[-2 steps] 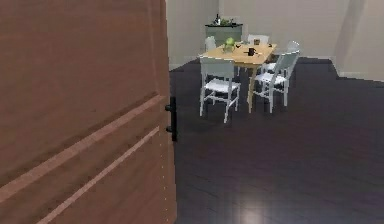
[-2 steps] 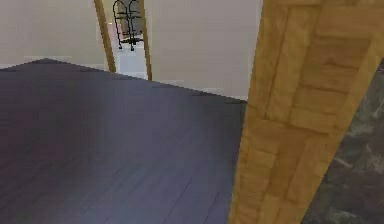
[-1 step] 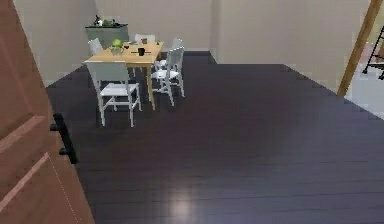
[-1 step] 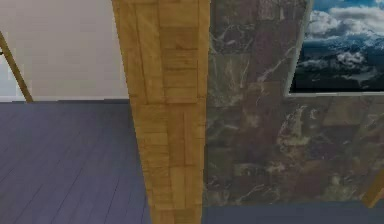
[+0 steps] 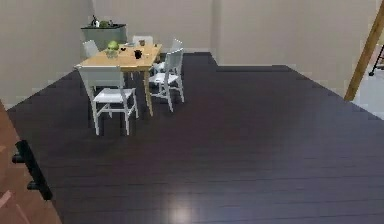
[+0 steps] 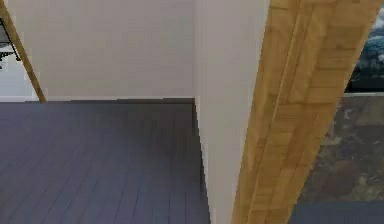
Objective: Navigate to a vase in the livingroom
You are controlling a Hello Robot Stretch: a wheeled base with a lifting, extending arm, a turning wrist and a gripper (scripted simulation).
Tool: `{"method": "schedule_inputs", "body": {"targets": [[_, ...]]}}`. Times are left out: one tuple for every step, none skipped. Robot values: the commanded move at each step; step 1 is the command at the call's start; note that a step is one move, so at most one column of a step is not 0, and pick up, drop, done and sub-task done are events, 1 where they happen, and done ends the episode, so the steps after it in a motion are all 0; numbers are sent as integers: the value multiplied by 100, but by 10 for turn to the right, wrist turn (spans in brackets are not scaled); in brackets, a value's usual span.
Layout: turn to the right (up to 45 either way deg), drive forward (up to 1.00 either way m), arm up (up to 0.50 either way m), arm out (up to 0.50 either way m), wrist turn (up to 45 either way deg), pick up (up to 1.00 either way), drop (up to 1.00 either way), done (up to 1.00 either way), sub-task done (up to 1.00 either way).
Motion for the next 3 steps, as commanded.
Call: {"method": "schedule_inputs", "body": {"targets": [[420,0,0,0,0,0,0,0,0],[0,100,0,0,0,0,0,0,0],[0,100,0,0,0,0,0,0,0]]}}
